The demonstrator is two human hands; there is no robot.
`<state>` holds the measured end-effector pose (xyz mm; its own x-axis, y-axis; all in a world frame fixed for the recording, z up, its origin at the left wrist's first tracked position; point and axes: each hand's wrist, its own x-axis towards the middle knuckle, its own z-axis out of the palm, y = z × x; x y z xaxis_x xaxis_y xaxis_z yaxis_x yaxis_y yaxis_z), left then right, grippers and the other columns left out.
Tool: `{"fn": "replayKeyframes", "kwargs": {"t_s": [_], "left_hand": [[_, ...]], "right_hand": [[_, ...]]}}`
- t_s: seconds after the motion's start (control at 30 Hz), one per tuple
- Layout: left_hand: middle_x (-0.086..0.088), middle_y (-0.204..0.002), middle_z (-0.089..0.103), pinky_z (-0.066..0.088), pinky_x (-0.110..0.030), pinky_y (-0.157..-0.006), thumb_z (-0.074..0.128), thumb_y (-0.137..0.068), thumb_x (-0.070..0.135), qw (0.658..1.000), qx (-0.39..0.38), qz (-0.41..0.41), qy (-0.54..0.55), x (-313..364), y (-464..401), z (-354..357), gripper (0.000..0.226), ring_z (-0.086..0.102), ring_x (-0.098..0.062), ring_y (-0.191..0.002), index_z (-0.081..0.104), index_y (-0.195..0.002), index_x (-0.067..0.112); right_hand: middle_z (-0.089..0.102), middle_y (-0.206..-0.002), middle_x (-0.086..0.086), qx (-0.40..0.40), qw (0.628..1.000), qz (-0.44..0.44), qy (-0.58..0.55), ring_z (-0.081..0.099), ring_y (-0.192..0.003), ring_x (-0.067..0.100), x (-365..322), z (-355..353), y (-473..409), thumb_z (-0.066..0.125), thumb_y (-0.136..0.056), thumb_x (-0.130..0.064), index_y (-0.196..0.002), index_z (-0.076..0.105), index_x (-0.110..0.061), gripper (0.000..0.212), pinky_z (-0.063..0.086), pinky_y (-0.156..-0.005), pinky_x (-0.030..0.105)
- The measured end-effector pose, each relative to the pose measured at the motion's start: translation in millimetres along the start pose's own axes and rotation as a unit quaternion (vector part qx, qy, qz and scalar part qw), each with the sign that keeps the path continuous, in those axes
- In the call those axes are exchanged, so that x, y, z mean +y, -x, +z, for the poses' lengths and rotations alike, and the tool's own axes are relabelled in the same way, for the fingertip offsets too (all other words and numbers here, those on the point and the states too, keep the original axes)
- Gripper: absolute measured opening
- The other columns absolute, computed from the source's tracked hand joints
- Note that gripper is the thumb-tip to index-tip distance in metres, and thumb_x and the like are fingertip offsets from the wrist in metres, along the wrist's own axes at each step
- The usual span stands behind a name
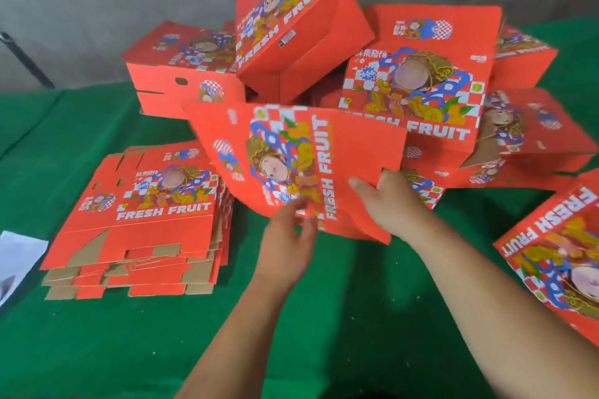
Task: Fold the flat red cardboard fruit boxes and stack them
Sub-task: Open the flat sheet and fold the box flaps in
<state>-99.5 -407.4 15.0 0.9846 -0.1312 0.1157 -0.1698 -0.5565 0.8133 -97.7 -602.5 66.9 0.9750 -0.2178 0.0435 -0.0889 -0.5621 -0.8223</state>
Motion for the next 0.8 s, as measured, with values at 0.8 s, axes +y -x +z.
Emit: {"fn": "replayKeyframes", "kwargs": {"t_s": [0.8], "left_hand": [[0.002,-0.131,0.057,0.042,-0.012,-0.094,0.062,-0.095,-0.009,0.967,0.01,0.253,0.017,50.3,-19.9,-79.5,0.051,0.057,-0.01,-0.12,0.062,-0.136,0.021]], "right_hand": [[0.058,-0.09,-0.011,-0.147,0.917,-0.213,0.303,0.059,-0.089,0.021,-74.5,-84.3,-1.2,0.059,-0.1,-0.042,-0.107,0.061,-0.039,0.009,0.045,-0.069,0.034]]}}
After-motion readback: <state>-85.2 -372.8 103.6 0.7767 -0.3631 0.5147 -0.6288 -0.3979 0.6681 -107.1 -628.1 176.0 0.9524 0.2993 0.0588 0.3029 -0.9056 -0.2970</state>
